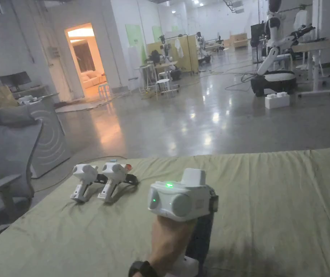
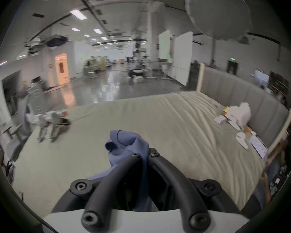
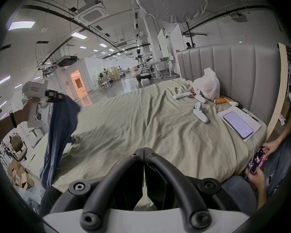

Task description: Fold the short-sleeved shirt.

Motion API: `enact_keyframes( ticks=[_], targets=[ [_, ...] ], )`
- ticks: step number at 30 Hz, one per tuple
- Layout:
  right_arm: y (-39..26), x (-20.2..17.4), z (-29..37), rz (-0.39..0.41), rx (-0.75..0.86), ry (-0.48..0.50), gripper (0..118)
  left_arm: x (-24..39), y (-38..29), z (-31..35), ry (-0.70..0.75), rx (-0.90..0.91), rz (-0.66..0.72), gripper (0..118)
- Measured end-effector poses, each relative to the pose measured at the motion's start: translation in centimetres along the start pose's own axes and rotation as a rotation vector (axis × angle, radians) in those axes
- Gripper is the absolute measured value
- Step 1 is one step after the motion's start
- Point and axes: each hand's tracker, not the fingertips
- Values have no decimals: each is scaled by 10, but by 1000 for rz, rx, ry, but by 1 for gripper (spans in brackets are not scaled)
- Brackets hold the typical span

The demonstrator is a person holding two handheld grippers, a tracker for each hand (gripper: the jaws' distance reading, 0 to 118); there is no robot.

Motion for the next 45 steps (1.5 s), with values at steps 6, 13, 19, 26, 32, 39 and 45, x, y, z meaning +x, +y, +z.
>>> enact_keyframes(
  ticks=[6,13,19,26,32,39,45],
  targets=[
    [-6,17,11,-20,-10,-56,0,168,-57,-63,-324,-101,-112,0],
    [-21,44,33,-69,-26,-153,0,342,-153,-61,-639,-240,-330,0],
    [-29,52,40,-101,-46,-191,0,383,-201,-46,-706,-300,-299,1],
    [-8,30,27,-71,0,-110,0,284,-164,6,-621,-120,-94,87],
    [30,-11,17,65,94,3,0,154,-125,143,-204,228,-132,87],
    [60,-53,27,181,241,96,0,70,-152,305,224,465,-128,79],
    [60,-65,43,245,317,102,0,55,-175,366,415,514,0,24]
  ],
)
